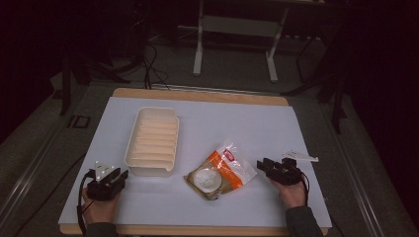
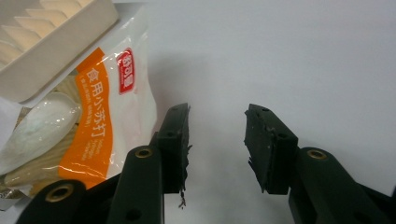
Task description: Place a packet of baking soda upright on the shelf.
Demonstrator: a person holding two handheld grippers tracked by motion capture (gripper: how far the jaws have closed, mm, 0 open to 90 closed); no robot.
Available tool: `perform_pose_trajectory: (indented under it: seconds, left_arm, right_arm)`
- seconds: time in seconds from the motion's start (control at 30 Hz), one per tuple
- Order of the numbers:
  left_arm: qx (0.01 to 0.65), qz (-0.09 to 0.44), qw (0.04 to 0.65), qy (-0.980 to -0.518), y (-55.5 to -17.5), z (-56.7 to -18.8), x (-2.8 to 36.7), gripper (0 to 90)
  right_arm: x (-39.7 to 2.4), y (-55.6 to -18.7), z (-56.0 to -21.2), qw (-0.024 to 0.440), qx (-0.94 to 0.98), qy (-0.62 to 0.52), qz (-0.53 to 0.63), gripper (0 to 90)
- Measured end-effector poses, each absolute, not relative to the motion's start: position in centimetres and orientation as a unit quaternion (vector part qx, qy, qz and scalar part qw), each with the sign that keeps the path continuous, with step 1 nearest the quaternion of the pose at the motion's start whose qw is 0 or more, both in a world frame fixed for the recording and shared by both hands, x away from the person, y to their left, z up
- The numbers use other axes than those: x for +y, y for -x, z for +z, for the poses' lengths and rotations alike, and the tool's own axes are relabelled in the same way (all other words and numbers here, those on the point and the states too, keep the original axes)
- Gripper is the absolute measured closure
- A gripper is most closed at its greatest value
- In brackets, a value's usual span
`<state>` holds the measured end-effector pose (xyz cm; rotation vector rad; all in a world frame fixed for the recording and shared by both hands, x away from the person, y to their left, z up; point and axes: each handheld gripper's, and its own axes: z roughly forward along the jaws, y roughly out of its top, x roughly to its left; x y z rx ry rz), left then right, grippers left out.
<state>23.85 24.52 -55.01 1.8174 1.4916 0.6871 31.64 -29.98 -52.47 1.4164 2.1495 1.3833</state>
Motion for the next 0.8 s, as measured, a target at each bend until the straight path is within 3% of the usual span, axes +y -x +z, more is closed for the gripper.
perform_pose_trajectory:
  seconds: [0.33, 0.8]
  left_arm:
    - [0.569, 0.266, 0.337, -0.701, -23.8, -55.0, 24.4, 67.1]
    - [0.564, 0.27, 0.33, -0.707, -23.8, -55.0, 24.2, 67.0]
  right_arm:
    - [-29.2, -32.1, -52.0, 0.103, 0.733, -0.465, 0.485, 59.0]
    - [-27.9, -33.6, -52.3, 0.056, 0.733, -0.453, 0.505, 58.9]
